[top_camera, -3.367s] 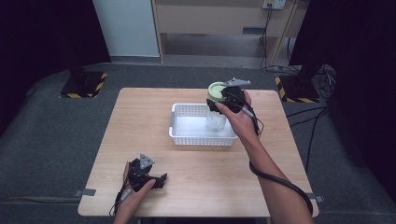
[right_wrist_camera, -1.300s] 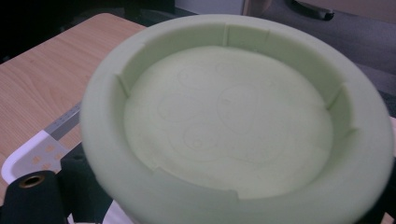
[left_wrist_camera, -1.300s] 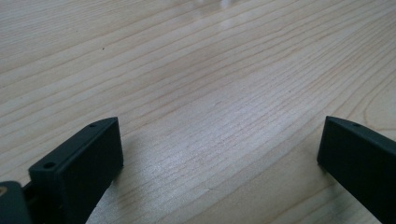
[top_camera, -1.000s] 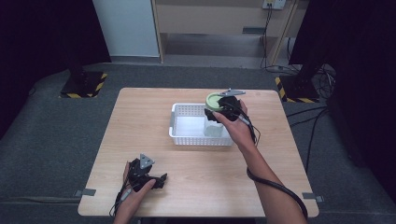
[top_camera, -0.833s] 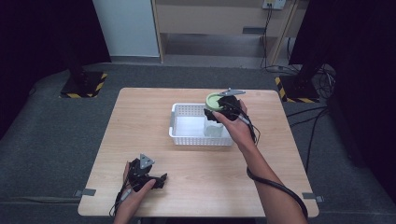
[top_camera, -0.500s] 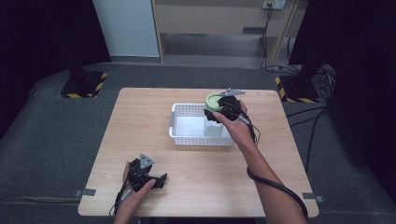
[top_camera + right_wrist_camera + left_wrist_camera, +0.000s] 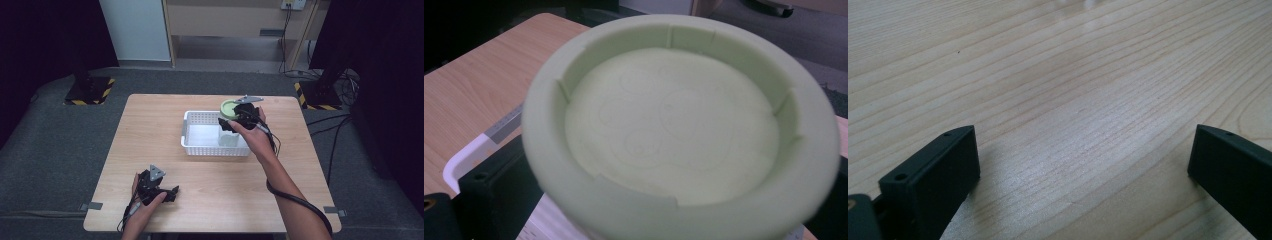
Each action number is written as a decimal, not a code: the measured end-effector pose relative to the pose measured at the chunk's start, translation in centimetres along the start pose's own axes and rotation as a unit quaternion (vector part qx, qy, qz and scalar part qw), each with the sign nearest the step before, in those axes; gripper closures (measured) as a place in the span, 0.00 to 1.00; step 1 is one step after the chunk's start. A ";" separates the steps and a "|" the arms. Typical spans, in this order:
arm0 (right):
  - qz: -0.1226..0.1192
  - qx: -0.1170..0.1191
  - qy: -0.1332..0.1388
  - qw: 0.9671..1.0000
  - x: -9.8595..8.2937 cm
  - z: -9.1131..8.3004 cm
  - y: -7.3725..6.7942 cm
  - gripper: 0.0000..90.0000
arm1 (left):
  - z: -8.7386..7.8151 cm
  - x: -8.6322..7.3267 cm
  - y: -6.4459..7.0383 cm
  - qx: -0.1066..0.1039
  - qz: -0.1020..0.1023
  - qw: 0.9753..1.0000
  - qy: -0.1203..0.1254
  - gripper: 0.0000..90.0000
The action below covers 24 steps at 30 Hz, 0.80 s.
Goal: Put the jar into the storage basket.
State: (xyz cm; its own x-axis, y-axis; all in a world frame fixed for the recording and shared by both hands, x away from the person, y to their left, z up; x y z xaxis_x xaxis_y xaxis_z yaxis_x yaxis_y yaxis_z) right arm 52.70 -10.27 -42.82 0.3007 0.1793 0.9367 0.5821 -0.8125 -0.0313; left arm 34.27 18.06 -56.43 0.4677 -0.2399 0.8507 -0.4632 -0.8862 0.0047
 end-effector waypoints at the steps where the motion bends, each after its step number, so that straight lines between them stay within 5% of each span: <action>1: -0.003 0.000 -0.003 1.000 -0.1 -0.1 0.0 0.02 | 0.0 0.0 0.0 0.000 0.000 1.000 0.000 0.00; 24: -0.002 0.007 0.005 1.000 -2.5 -4.7 -0.3 0.02 | 0.0 0.0 0.0 0.000 0.000 1.000 -0.001 0.00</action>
State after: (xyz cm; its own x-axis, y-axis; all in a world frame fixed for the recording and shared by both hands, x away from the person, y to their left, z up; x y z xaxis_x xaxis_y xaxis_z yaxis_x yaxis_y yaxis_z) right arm 48.23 -13.11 -43.46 0.2912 0.1771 0.9401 0.5936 -0.8041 -0.0324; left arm 34.28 18.06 -56.43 0.4684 -0.2406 0.8501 -0.4632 -0.8862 0.0043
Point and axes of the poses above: each handheld gripper's, and its own axes: z roughly forward along the jaws, x roughly out of its top, y roughly to its right, the point moved 3 cm from there along z, roughly forward along the jaws, and after that the axes turned 14 degrees about y, right-handed, at the moved point
